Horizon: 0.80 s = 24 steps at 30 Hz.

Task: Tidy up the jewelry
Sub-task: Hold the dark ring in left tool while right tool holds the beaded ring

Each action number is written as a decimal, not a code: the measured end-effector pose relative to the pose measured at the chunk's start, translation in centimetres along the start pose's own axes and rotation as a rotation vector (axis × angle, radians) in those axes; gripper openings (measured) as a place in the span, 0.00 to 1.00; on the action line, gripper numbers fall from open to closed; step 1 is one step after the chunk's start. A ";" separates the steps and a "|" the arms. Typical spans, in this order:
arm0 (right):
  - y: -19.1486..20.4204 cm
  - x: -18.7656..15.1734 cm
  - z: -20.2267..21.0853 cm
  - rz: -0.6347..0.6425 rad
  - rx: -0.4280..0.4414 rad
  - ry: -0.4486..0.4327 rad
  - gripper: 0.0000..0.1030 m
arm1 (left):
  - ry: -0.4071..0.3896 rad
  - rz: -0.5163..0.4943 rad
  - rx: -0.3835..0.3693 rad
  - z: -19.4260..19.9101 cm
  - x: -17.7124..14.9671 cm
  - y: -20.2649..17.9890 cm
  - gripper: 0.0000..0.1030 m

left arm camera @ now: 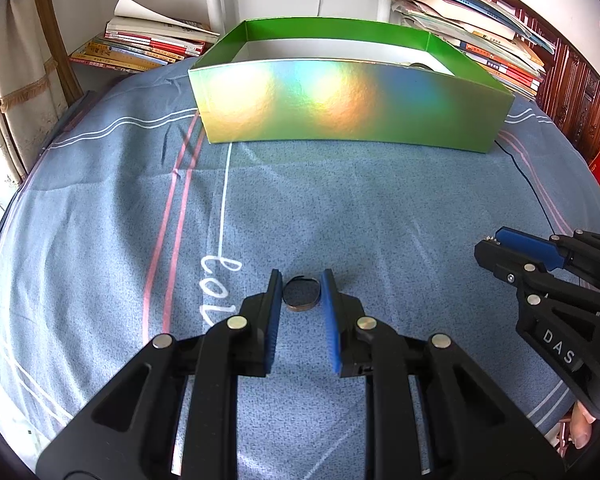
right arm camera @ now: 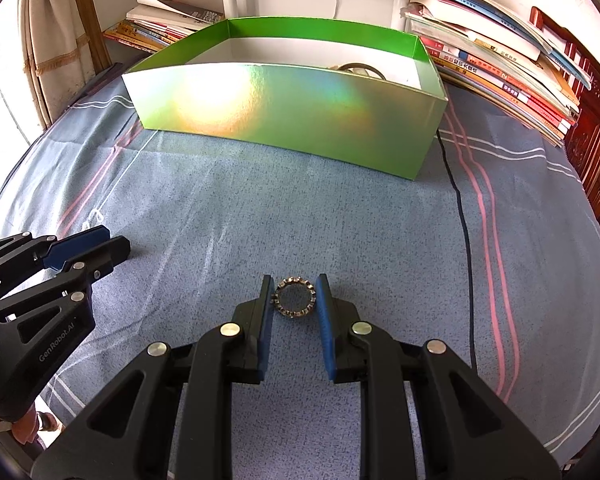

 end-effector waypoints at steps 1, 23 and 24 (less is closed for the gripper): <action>0.0 0.1 0.1 -0.001 0.002 -0.003 0.21 | 0.000 0.002 0.001 0.0 0.0 0.0 0.20; 0.6 0.0 -0.1 0.019 0.008 0.010 0.29 | -0.013 0.009 0.005 0.3 0.4 0.5 0.20; 0.5 0.0 -0.1 0.017 0.004 0.007 0.34 | -0.012 0.009 0.004 0.3 0.4 0.5 0.20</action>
Point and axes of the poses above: each gripper's, at about its wrist camera, not at the fingertips, and z roughly against the way its jaws point, y to its left, x to its top, the point moved 10 cm from there along -z, roughly the way its jaws point, and after that the axes turned 6 degrees about -y, right-handed, at the moved point
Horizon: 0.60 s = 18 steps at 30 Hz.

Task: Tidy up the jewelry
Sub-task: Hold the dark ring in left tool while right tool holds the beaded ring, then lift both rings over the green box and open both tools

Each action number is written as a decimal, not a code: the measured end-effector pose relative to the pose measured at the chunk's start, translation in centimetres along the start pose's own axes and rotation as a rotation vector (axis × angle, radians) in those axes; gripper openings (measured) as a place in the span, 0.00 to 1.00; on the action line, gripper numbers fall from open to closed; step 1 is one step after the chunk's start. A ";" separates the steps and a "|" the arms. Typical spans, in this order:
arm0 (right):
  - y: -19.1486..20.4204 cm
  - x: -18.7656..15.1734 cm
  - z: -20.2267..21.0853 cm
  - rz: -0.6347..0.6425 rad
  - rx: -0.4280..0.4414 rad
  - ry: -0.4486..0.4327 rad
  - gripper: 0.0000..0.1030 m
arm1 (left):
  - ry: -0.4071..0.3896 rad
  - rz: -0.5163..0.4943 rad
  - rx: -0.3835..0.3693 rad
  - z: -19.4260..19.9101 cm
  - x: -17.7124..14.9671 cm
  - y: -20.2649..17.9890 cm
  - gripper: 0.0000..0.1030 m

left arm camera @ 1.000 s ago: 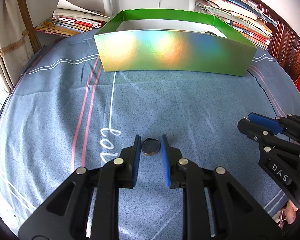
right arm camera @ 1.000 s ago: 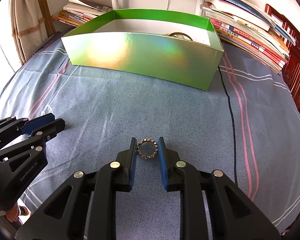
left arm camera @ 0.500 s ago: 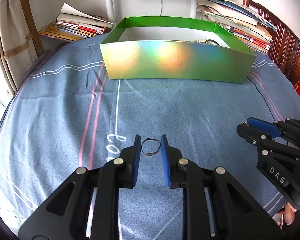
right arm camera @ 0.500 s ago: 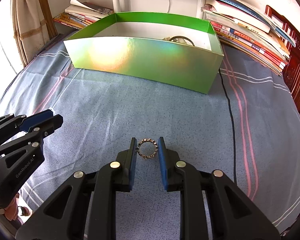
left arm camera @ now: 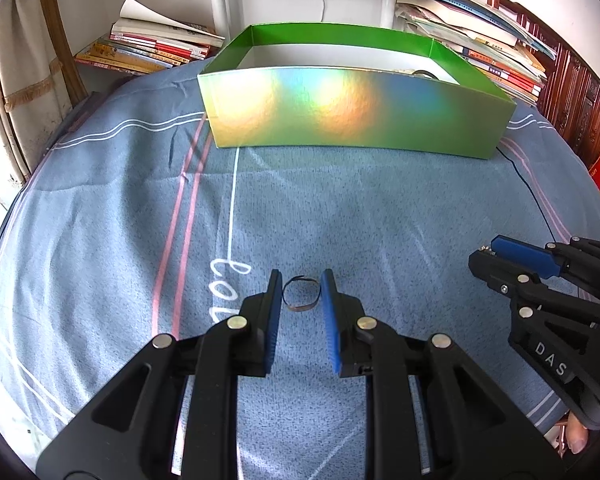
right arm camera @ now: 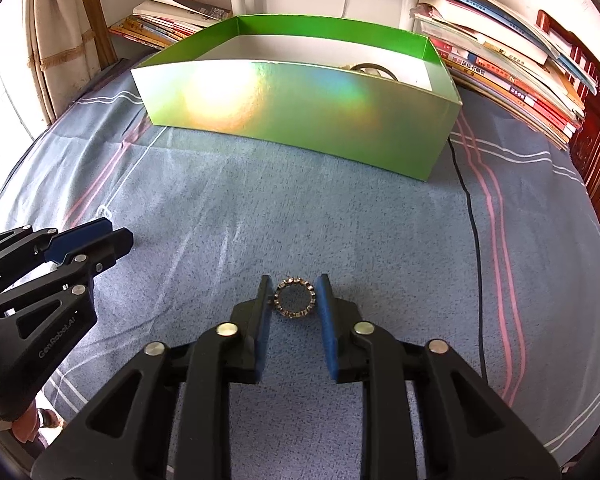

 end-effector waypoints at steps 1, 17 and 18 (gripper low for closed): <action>0.0 0.0 -0.1 0.000 -0.004 -0.002 0.35 | 0.001 0.000 0.000 0.0 0.0 0.0 0.20; 0.3 0.2 0.5 0.003 0.016 -0.016 0.21 | 0.003 -0.008 -0.002 -0.1 -0.1 -0.3 0.20; 0.3 0.4 0.8 0.003 0.016 -0.025 0.21 | 0.000 -0.008 -0.002 0.0 0.0 -0.3 0.20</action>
Point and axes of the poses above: each gripper's, at about its wrist camera, not at the fingertips, and z roughly against the way its jaws point, y to its left, x to its top, the point moved 10 cm from there along -z, roughly the way its jaws point, and after that the axes turned 6 degrees about -y, right-handed, at the moved point
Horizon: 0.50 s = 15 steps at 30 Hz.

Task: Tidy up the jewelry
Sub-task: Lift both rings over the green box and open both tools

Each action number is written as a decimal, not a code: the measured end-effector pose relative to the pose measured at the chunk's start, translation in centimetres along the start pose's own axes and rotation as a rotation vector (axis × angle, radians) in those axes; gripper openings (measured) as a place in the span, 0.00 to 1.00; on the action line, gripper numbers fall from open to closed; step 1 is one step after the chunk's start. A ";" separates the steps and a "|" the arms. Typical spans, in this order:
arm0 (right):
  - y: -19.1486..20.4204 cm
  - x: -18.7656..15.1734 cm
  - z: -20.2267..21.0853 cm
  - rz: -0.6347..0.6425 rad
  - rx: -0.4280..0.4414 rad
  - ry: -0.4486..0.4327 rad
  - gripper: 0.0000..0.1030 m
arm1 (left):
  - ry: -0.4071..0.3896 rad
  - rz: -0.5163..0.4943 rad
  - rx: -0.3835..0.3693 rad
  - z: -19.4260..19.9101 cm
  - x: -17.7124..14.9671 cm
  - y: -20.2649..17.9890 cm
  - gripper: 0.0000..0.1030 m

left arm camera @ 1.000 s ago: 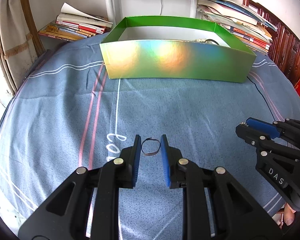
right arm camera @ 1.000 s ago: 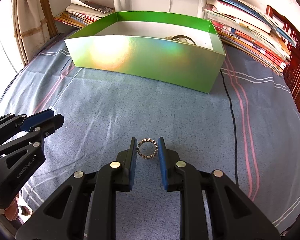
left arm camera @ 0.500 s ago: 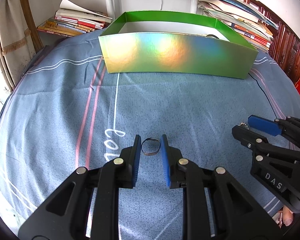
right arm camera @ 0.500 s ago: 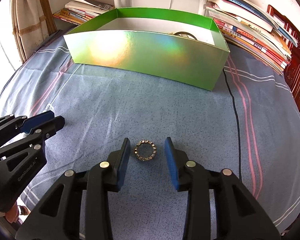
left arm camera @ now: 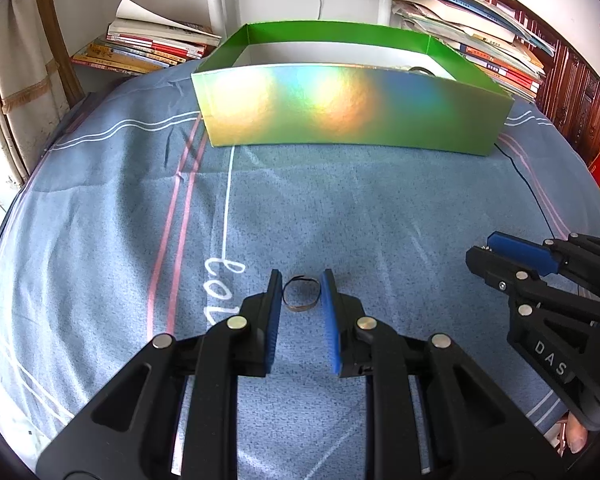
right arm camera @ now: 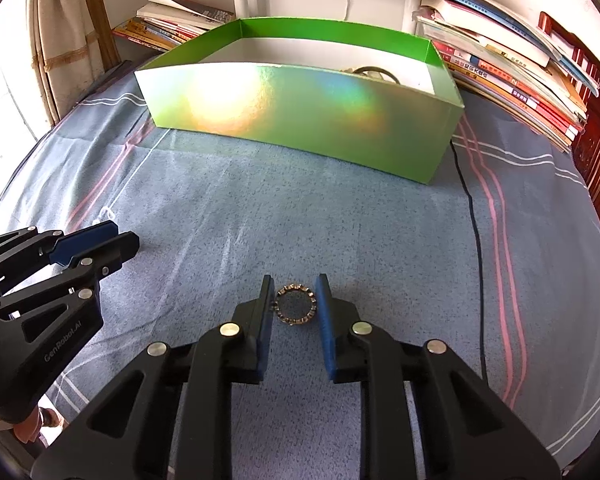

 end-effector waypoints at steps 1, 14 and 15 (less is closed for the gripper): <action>0.0 0.3 0.4 0.000 0.000 -0.012 0.21 | -0.008 0.000 0.001 0.2 0.2 0.0 0.20; -1.8 8.5 3.6 -0.015 0.008 -0.145 0.21 | -0.103 -0.024 0.002 1.8 6.6 0.9 0.19; -1.9 9.6 3.9 -0.016 0.004 -0.164 0.21 | -0.134 -0.034 0.005 2.3 8.2 1.1 0.20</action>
Point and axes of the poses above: each gripper's, at about its wrist camera, not at the fingertips, and z roughly against the way its jaws point, y to its left, x to its top, the point moved 10 cm from there along -z, roughly the way its jaws point, and after that the axes turned 6 degrees about -y, right-handed, at the moved point
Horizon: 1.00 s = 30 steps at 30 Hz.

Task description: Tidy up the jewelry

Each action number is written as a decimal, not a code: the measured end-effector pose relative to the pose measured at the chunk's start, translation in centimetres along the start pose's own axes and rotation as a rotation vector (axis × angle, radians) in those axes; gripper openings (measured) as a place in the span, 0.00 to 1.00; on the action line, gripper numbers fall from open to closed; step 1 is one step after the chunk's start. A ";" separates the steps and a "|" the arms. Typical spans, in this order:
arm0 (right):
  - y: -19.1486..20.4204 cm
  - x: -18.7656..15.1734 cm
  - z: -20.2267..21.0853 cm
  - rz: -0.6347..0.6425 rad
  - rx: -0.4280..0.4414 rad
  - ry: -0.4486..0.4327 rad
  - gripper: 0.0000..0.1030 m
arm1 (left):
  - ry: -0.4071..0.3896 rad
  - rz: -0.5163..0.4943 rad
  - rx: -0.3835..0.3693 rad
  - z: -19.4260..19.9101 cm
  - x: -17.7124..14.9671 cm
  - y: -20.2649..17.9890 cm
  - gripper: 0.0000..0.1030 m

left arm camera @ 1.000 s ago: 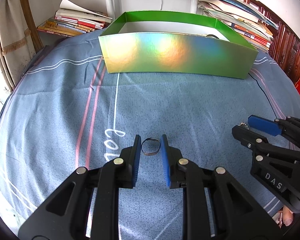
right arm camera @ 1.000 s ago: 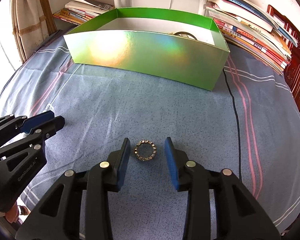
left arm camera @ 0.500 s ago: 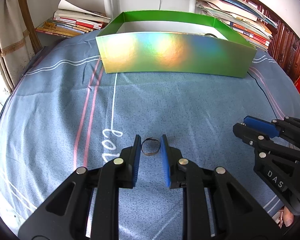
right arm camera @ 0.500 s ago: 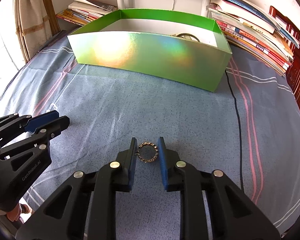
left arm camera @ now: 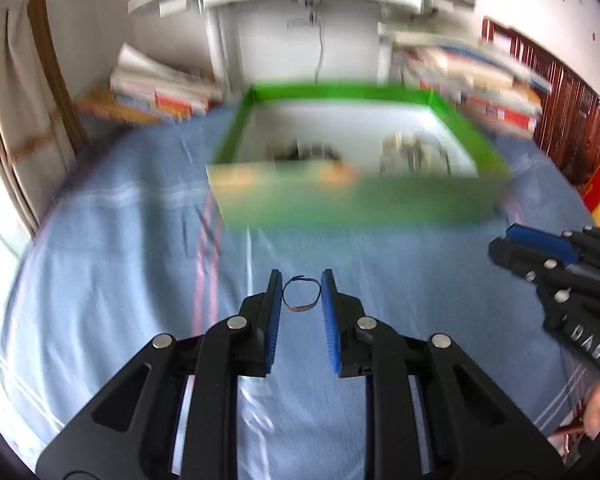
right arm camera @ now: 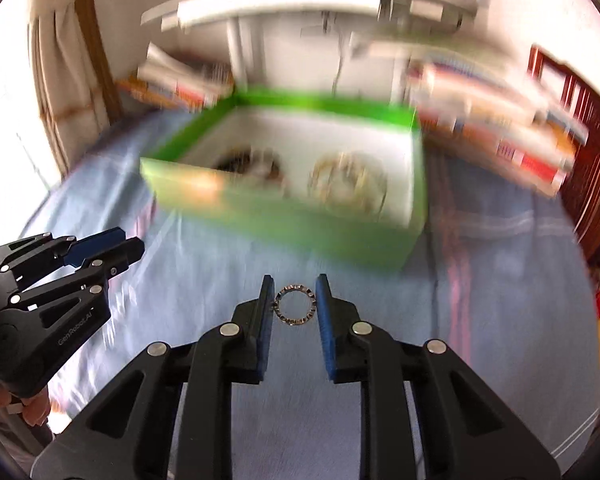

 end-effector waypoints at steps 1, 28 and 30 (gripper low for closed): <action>-0.2 1.3 0.0 -0.001 -0.002 -0.021 0.21 | -0.024 -0.011 0.006 0.1 1.4 0.1 0.20; -4.7 6.9 -4.8 -0.137 -0.156 -0.092 0.77 | -0.029 -0.008 0.066 -8.7 10.9 2.9 0.64; -4.5 6.0 -2.4 -0.143 -0.175 -0.145 0.84 | -0.069 -0.010 0.070 -6.5 9.8 3.0 0.70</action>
Point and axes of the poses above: each gripper's, at about its wrist camera, not at the fingertips, and z roughly against the way its jaws point, y to its left, x to its top, the point moved 10 cm from there along -z, roughly the way its jaws point, and after that the axes turned 6 degrees about -y, right-handed, at the moved point
